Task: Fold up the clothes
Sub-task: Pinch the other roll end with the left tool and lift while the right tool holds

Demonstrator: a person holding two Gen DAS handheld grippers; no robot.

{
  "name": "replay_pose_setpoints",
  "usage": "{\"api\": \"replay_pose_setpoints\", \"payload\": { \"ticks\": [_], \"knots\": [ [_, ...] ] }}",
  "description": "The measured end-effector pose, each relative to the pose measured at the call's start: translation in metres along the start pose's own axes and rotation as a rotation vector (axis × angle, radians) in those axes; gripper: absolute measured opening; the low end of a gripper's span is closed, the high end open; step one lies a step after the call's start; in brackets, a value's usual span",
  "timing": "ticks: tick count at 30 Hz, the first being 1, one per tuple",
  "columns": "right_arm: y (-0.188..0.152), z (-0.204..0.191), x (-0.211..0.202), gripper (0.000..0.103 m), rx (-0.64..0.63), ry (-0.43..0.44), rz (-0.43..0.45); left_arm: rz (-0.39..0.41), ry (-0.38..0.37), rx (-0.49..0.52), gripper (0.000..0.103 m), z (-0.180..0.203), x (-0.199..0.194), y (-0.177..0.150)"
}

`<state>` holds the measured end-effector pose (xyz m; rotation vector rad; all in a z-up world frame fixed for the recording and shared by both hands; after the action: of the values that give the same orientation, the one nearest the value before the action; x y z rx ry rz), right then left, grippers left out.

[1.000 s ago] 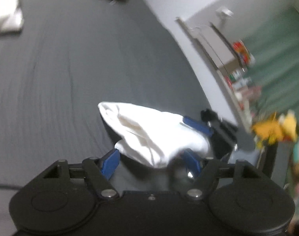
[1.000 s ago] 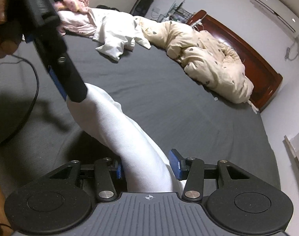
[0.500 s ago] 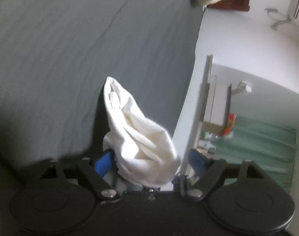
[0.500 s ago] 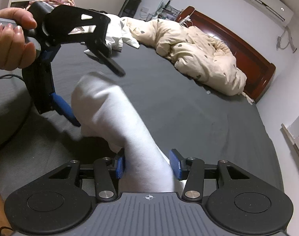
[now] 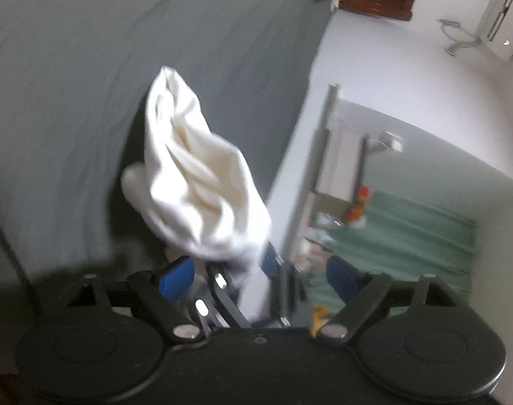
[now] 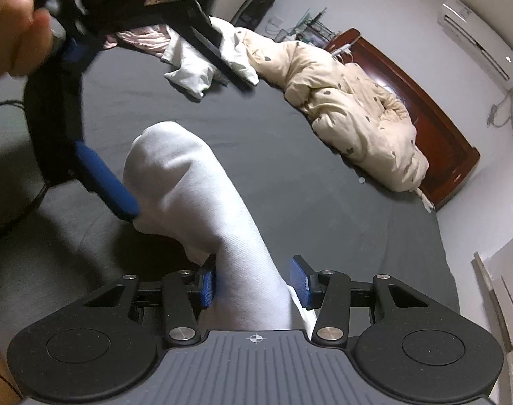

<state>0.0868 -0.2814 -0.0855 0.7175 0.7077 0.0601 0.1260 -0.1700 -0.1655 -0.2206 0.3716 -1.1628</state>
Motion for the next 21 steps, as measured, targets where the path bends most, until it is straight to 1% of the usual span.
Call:
{"api": "replay_pose_setpoints", "payload": {
  "ticks": [4,7,10,12,14,16,17,18,19,20,21],
  "knots": [
    [-0.002,0.004,-0.001,0.046,0.019,-0.02,0.0,0.029,0.031,-0.04,0.086,-0.011,0.012,0.012],
    [-0.003,0.005,-0.002,0.046,0.024,-0.029,0.003,0.082,0.067,-0.049,0.086,-0.023,0.014,0.023],
    [-0.004,0.002,-0.005,0.046,0.012,-0.031,0.007,0.105,0.027,-0.1,0.086,-0.026,0.015,0.036],
    [-0.006,-0.001,-0.008,0.046,-0.007,-0.032,0.011,0.128,0.027,-0.073,0.086,-0.02,0.013,0.043],
    [-0.008,-0.006,-0.012,0.046,-0.027,-0.032,0.019,0.147,0.053,0.005,0.084,-0.009,0.01,0.049],
    [-0.012,-0.012,-0.016,0.046,-0.042,-0.032,0.02,0.149,0.088,0.089,0.073,0.003,0.013,0.054],
    [-0.014,-0.014,-0.018,0.046,-0.045,-0.036,0.02,0.141,0.107,0.118,0.069,0.007,0.014,0.054],
    [-0.015,-0.016,-0.02,0.047,-0.048,-0.04,0.021,0.134,0.128,0.149,0.063,0.01,0.015,0.055],
    [-0.017,-0.019,-0.022,0.047,-0.046,-0.043,0.021,0.13,0.149,0.187,0.054,0.013,0.013,0.055],
    [-0.019,-0.021,-0.025,0.047,-0.028,-0.037,0.02,0.126,0.171,0.224,0.049,0.015,0.012,0.055],
    [-0.02,-0.024,-0.029,0.047,-0.01,-0.032,0.019,0.12,0.195,0.259,0.042,0.016,0.011,0.055]
  ]
}}
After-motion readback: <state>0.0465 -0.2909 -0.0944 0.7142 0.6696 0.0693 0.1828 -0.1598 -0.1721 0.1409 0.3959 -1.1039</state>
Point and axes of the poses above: each gripper's, at about its wrist camera, not at the fingertips, and x roughly the way its jaws point, z to its right, y to its top, the point moved 10 cm from there along x, roughly the way its jaws point, and after that the axes turned 3 degrees about -x, right-handed, at the moved point
